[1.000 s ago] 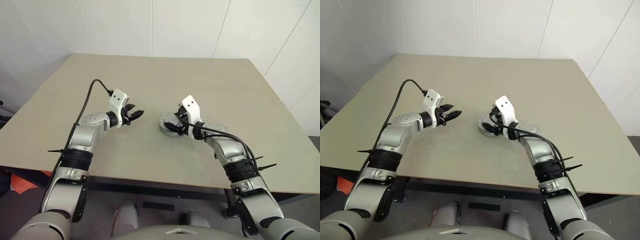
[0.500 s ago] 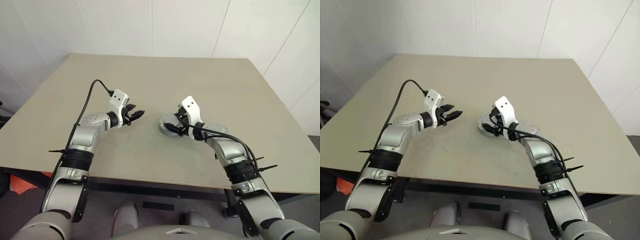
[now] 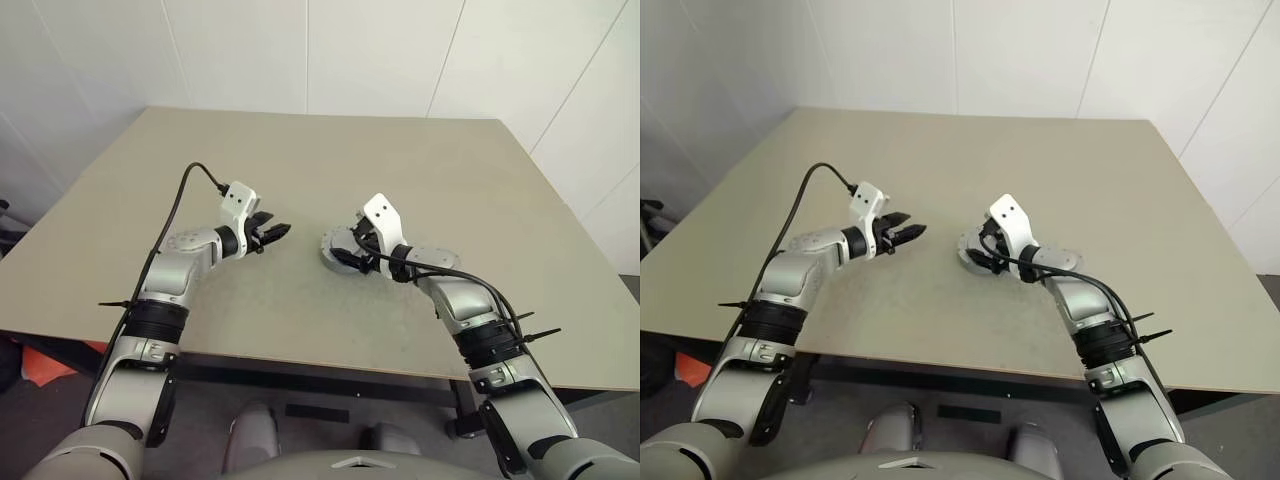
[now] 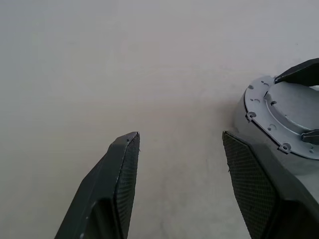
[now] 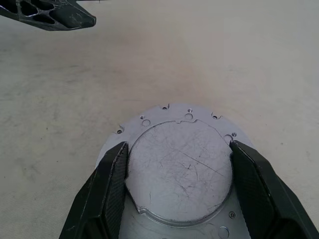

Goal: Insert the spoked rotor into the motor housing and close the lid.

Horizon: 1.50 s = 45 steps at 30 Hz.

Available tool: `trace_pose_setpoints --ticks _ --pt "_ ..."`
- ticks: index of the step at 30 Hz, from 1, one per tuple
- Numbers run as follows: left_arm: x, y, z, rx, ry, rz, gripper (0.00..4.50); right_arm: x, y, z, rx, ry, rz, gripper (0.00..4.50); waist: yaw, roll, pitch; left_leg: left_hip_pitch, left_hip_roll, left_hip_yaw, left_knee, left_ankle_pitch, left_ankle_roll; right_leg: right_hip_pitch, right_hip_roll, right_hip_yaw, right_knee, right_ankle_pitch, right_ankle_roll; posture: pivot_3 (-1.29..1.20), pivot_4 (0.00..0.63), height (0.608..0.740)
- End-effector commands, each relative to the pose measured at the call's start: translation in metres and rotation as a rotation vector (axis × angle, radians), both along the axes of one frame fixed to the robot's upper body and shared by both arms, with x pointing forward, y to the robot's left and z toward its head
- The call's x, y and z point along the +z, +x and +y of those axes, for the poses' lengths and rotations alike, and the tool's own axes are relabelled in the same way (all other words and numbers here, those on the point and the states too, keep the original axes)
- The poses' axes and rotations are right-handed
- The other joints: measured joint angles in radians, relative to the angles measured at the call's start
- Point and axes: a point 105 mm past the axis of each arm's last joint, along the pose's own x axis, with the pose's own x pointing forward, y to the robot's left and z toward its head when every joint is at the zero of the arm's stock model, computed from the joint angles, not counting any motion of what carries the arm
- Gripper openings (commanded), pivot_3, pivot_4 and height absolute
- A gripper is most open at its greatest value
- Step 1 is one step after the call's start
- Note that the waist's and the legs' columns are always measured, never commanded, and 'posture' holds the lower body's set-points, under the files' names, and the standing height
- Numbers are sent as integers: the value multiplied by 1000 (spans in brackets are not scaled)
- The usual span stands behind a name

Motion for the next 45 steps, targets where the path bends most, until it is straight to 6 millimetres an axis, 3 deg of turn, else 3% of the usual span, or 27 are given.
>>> trace_pose_setpoints --ticks 1,11,18,26,27,36,41,45 --pt "16 -1 -8 -27 -19 -51 2782 -34 -3 -25 -66 -86 118 3094 0 0 0 0 0 0 0 0 0 0 0 0 0 0 0 0 0 740" --pt "16 -3 -14 -38 -44 -35 2782 -35 3 -42 -79 -104 148 3094 4 0 -1 8 -2 0 -1 -2 3 13 -1 0 -8 -4 7 0 0 740" --pt "17 -1 -45 -69 -240 140 2782 -34 7 -45 -98 -105 145 3094 5 0 0 12 -11 0 -1 -3 4 18 -4 1 -10 -5 9 0 0 740" --pt "-6 2 -72 -85 -298 318 157 -31 10 -44 -113 -93 133 3094 4 -1 0 12 -16 -1 -2 -3 5 19 -7 0 -13 -7 11 0 0 740" --pt "-11 2 -74 -80 -292 338 50 -31 10 -44 -114 -92 131 3094 4 -1 0 12 -16 -1 -2 -4 5 20 -7 0 -13 -7 11 0 0 740" --pt "-18 2 -89 -113 -330 407 50 -31 8 -42 -116 -91 123 3094 4 -1 0 12 -16 -3 -7 -4 6 21 -8 -1 -21 -7 12 0 0 740" --pt "-47 4 -81 -31 -145 451 50 -27 10 -44 -122 -96 103 3094 4 -1 0 14 -17 -2 -13 -4 6 25 -8 -1 -29 -7 12 0 0 740" --pt "-58 0 -79 -31 -95 498 50 -23 11 -45 -139 -88 99 3094 4 -1 0 21 -18 -3 -20 -4 6 27 -8 -2 -36 -7 13 0 0 740"
